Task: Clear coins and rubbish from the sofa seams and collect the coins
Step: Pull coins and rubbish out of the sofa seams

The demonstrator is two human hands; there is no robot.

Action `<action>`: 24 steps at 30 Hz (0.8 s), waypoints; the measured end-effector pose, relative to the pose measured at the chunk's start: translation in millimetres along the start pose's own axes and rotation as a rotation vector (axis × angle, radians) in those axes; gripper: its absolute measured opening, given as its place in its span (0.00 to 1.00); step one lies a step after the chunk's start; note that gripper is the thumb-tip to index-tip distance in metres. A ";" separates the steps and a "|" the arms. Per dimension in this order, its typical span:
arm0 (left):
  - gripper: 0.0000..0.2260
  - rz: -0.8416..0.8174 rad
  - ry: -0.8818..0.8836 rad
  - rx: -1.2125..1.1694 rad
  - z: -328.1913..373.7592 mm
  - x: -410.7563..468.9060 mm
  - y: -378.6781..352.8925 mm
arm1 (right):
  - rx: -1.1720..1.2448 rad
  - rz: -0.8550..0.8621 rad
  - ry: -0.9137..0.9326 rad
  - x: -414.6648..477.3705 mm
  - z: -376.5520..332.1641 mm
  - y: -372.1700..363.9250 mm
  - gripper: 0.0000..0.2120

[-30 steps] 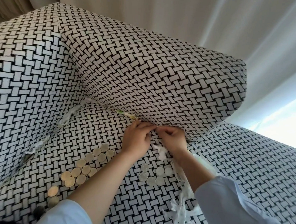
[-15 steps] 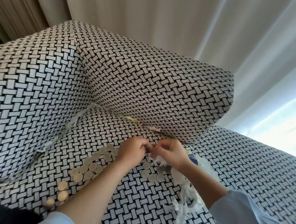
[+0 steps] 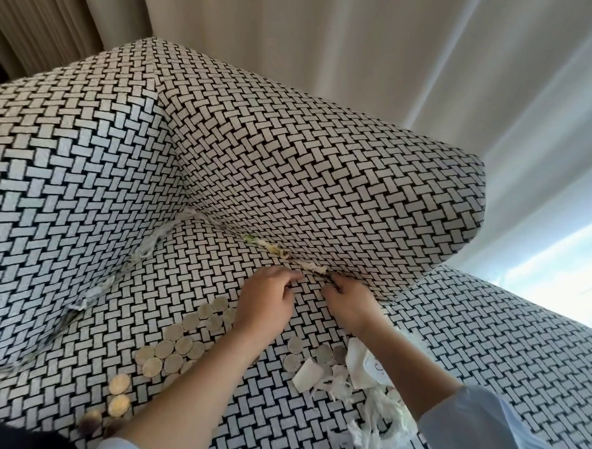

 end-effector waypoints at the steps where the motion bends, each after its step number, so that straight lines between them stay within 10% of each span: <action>1: 0.17 -0.007 0.008 0.009 -0.8 1.2 -3.1 | 0.028 -0.032 -0.031 7.0 -0.3 -1.2 0.08; 12: 0.22 0.011 0.076 0.147 -6.5 30.2 -13.4 | -0.102 -0.116 -0.225 57.2 -17.2 -32.1 0.35; 24: 0.23 -0.089 0.058 0.147 -13.6 27.9 -17.6 | -0.253 0.288 -0.015 38.2 -12.3 -36.6 0.24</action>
Point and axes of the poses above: each hand's wrist, its own x-axis towards the middle knuckle, its own y-axis out of the back of the hand, z = x × y, the point moved 4 cm from there along x, towards the middle knuckle, and after that the axes turned 11 degrees about z, right-handed, at the moved point
